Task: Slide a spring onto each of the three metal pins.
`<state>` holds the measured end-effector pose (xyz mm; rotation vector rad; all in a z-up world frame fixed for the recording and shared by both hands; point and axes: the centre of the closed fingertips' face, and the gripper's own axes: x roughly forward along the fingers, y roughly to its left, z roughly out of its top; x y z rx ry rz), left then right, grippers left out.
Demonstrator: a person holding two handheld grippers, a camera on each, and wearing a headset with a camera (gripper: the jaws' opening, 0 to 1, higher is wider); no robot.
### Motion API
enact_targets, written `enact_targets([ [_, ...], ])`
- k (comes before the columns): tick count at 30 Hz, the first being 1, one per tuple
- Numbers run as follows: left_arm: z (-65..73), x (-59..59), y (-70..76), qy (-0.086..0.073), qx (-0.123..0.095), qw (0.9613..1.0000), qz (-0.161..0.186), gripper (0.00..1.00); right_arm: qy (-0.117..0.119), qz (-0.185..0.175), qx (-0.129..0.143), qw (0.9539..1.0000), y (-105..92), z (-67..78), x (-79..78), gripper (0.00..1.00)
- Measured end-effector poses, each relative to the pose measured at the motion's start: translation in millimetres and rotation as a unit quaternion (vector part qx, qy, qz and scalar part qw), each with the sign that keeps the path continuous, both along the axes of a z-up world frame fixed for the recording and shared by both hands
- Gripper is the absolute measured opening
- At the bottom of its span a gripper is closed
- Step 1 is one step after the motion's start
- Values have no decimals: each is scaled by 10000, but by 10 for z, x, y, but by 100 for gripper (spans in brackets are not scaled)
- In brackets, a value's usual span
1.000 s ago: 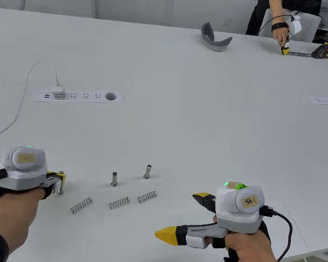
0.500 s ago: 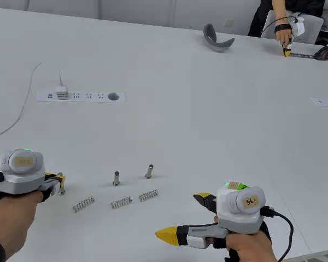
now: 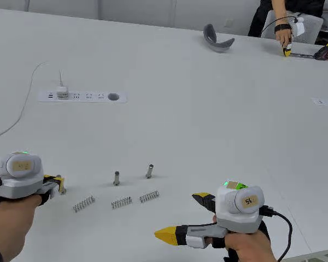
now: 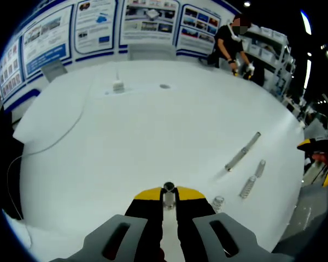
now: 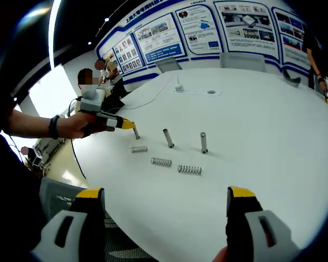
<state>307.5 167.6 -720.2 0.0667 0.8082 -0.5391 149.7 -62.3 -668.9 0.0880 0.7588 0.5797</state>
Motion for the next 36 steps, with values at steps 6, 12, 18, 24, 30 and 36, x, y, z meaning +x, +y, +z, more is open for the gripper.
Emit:
enact_targets([
  [6,-4,12,-47,-37,20,10000,-41,7,15,-7,-12,10000,-17,-9,-19,93],
  [12,1,9,-123,-68,32,9999,-116,7,19,-8,-3,10000,-9,-12,-26,93],
  [18,1,11,-171,-101,46,9998,-182,7,16,-8,-12,10000,-16,-10,-17,94],
  [24,7,8,-220,-118,44,9996,-237,7,31,0,-12,10000,-14,-18,-20,94],
  [30,22,-14,-288,-199,101,9992,-345,7,42,6,7,10000,1,-30,-20,94],
  [36,30,-49,-330,-322,255,9977,-532,7,59,10,12,10000,3,-43,-27,94],
])
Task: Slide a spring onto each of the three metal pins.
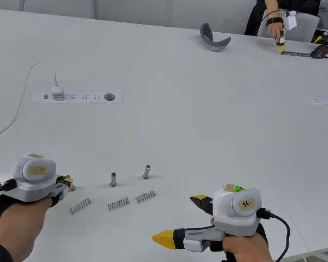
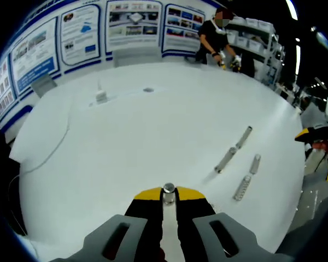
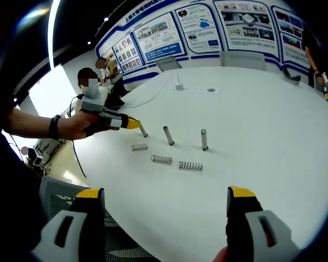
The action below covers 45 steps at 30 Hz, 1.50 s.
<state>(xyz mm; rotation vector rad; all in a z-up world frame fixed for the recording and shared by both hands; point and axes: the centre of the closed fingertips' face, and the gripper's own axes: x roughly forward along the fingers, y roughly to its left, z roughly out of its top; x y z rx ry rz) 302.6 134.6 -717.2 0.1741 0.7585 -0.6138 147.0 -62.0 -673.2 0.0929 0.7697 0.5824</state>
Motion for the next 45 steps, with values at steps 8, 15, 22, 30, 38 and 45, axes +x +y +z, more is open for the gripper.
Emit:
enact_targets([
  [8,-6,-18,5,-101,177,9997,-117,8,36,9,10,10000,12,-23,-22,94],
  [15,-24,-19,5,-139,296,9993,-195,8,47,35,9,10000,26,-26,-23,94],
  [22,-58,-57,16,-115,314,9993,-192,8,45,42,10,10000,33,-28,-29,94],
  [30,-154,-110,92,99,203,9997,-1,9,27,25,7,10000,18,-19,-18,94],
  [38,-242,-197,160,270,149,9995,61,11,41,36,10,10000,24,-29,-28,94],
  [45,-275,-245,178,354,114,9993,73,13,46,60,13,10000,46,-38,-21,94],
])
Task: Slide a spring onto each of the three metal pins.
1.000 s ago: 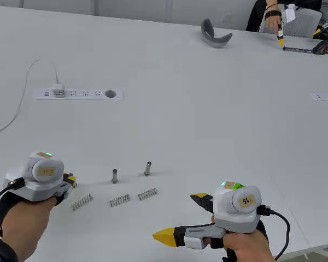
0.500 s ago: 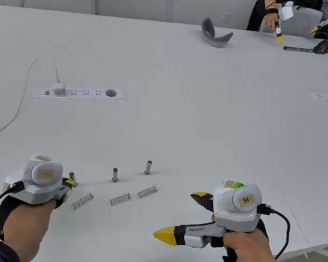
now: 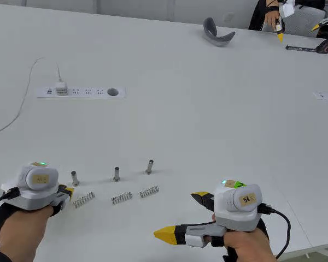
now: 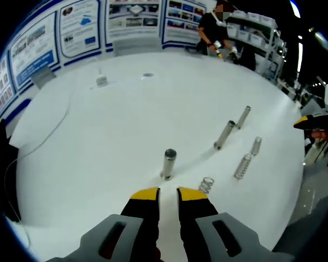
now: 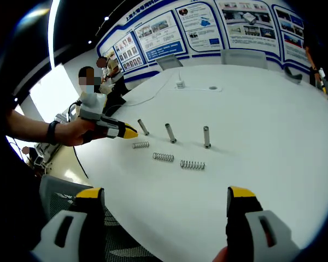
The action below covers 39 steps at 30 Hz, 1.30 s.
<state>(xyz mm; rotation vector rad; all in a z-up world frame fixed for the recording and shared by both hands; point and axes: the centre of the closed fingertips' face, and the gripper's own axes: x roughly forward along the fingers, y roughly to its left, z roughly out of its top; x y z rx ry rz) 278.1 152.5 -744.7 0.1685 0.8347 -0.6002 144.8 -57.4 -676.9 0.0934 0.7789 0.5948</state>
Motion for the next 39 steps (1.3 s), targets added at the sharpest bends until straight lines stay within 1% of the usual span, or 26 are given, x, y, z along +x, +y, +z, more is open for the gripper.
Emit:
enact_targets([
  [9,-14,-103,-7,105,-67,9999,-44,18,22,1,14,10000,11,-15,-11,94],
  [16,7,-169,7,155,-241,9996,-48,22,33,12,29,10000,31,-25,-17,94],
  [20,30,-215,17,146,-268,9994,-145,25,41,30,38,10000,48,-32,-17,94],
  [23,64,-259,25,136,-344,9991,-229,29,44,44,42,10000,62,-38,-18,94],
  [30,109,-364,70,126,-390,9983,-411,36,65,79,53,9999,97,-67,-19,94],
  [39,109,-458,108,130,-446,9970,-619,44,86,137,69,9998,148,-81,-11,94],
])
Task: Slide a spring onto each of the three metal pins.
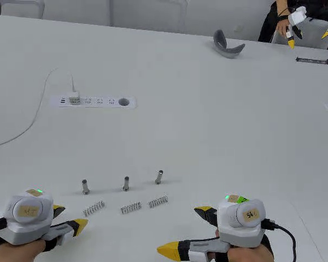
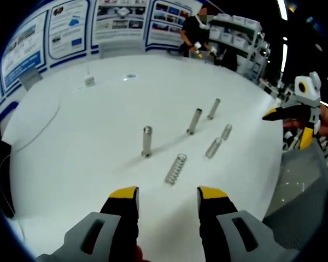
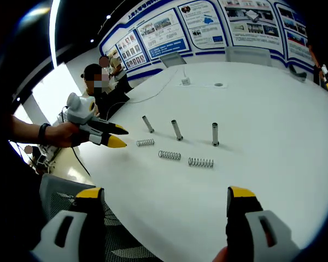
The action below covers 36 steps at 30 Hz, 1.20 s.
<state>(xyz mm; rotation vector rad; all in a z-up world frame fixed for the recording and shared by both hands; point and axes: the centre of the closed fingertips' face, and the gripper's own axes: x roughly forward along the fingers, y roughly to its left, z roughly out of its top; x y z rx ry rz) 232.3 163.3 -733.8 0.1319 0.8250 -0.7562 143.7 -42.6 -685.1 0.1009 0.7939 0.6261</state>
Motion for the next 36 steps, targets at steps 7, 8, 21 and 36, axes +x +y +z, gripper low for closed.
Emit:
enact_targets([
  [7,17,-59,-2,-37,-37,9999,-132,52,15,30,-14,10000,2,-17,-6,94],
  [8,17,-66,-2,-31,-44,9999,-147,54,20,25,-14,10000,-3,-25,-7,94],
  [21,69,-156,10,4,-74,9993,-370,65,58,-13,-16,10000,-27,-57,-35,94],
  [36,73,-126,-79,-71,98,9969,-781,65,93,36,-25,9999,-9,-84,-49,94],
])
